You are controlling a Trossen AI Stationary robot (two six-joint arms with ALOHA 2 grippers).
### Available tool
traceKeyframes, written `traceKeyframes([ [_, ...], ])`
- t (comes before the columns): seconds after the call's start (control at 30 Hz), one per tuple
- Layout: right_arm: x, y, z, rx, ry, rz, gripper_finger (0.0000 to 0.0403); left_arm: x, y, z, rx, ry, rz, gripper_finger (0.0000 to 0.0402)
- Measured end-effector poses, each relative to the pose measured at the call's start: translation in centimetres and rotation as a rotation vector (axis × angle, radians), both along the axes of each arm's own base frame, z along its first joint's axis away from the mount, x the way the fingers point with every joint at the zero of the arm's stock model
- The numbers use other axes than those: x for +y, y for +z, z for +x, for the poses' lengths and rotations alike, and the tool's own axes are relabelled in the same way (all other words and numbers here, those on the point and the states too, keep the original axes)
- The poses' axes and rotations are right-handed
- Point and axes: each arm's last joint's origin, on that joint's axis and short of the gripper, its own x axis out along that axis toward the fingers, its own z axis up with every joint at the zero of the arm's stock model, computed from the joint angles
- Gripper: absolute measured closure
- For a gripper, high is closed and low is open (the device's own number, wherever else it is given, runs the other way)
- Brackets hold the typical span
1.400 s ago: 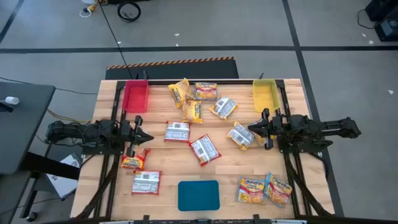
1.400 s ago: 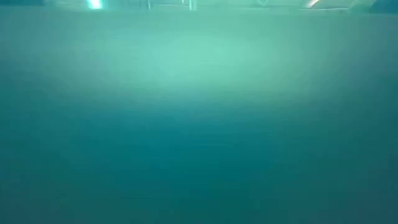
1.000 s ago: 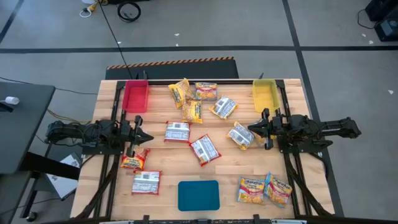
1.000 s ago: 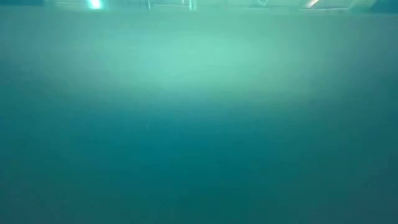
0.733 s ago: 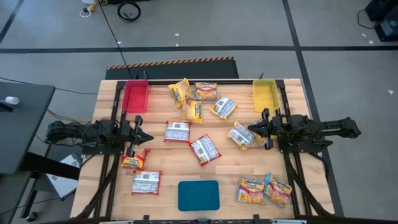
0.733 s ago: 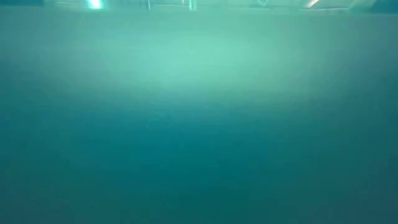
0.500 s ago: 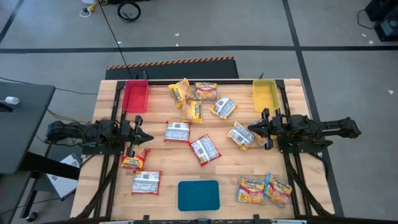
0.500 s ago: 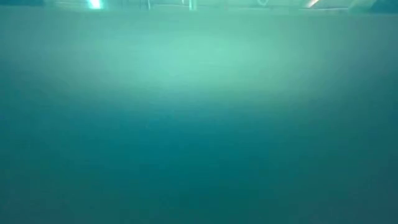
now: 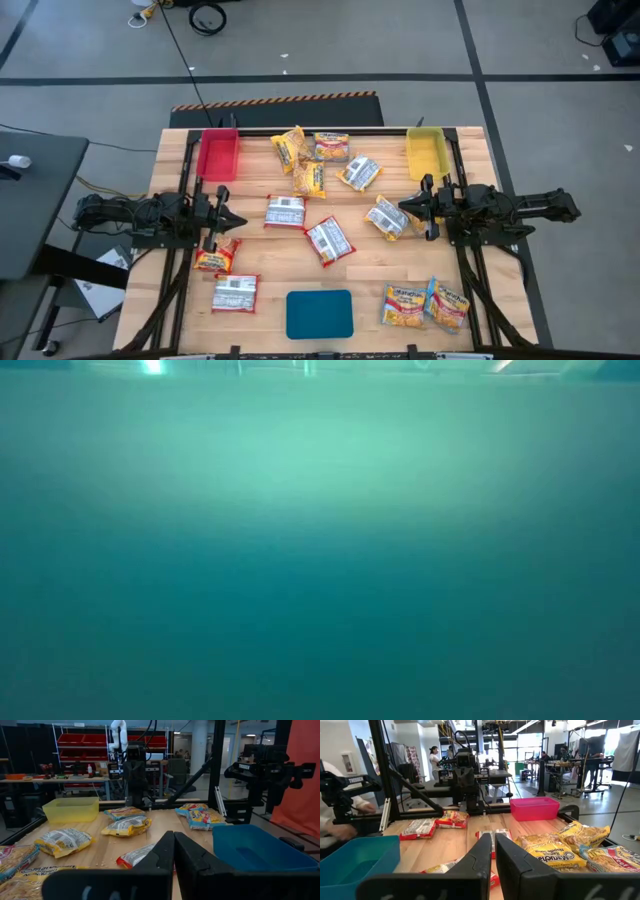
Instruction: Sort Maruchan noodles
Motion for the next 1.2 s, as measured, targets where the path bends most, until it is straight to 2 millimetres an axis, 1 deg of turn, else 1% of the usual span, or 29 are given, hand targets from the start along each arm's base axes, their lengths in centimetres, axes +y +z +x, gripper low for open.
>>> traceKeyframes([
  [0.87, 0.00, -0.01, 0.00, 0.000, 0.000, 0.000, 0.0373, 0.00, 0.07, -0.01, -0.007, -0.001, -0.005, 0.0388],
  [0.93, 0.00, -0.01, 0.00, 0.001, 0.000, 0.000, 0.0373, 0.00, 0.27, -0.02, -0.024, -0.004, -0.043, 0.0388],
  [1.07, 0.00, -0.01, 0.00, 0.000, 0.000, 0.000, 0.0373, 0.02, 0.73, -0.08, -0.052, -0.022, -0.247, 0.0388],
  [1.1, 0.00, -0.01, 0.00, 0.000, 0.000, 0.000, 0.0373, 0.04, 0.79, -0.08, -0.056, -0.023, -0.276, 0.0388],
  [1.2, 0.00, -0.01, 0.00, 0.000, 0.000, 0.000, 0.0373, -0.08, 0.56, -0.07, -0.025, -0.061, -0.287, 0.0388],
])
